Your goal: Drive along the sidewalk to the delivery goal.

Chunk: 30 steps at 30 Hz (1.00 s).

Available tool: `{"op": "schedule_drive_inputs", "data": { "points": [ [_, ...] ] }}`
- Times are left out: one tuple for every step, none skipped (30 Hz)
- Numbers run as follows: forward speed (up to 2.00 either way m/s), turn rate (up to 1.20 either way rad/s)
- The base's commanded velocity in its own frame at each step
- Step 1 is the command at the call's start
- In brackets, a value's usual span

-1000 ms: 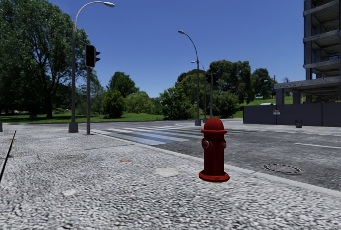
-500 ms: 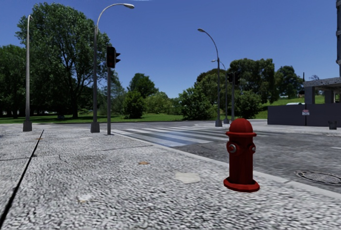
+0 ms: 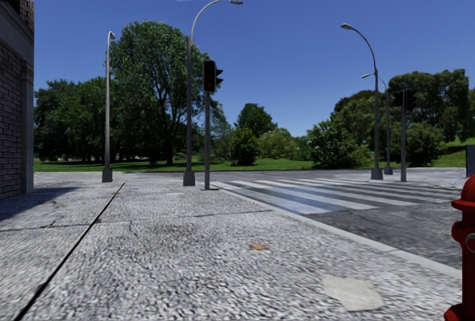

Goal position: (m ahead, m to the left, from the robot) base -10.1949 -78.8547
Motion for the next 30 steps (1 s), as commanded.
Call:
{"op": "schedule_drive_inputs", "data": {
  "points": [
    [2.00, 0.57],
    [2.00, 0.57],
    [2.00, 0.48],
    [2.00, 0.48],
    [2.00, 0.24],
    [2.00, 0.00],
    [2.00, 0.00],
    [2.00, 0.00],
    [2.00, 0.00],
    [2.00, 0.00],
    [2.00, 0.00],
    [2.00, 0.00],
    [2.00, 0.00],
    [2.00, 0.00],
    [2.00, 0.00],
    [2.00, 0.00],
    [2.00, 0.00],
    [2.00, 0.00],
    [2.00, 0.00],
    [2.00, 0.00],
    [2.00, 0.00],
    [2.00, 0.00],
    [2.00, 0.00],
    [2.00, 0.00],
    [2.00, 0.00],
    [2.00, 0.00],
    [2.00, 0.00],
    [2.00, 0.00],
    [2.00, -0.06],
    [2.00, -0.18]
  ]
}}
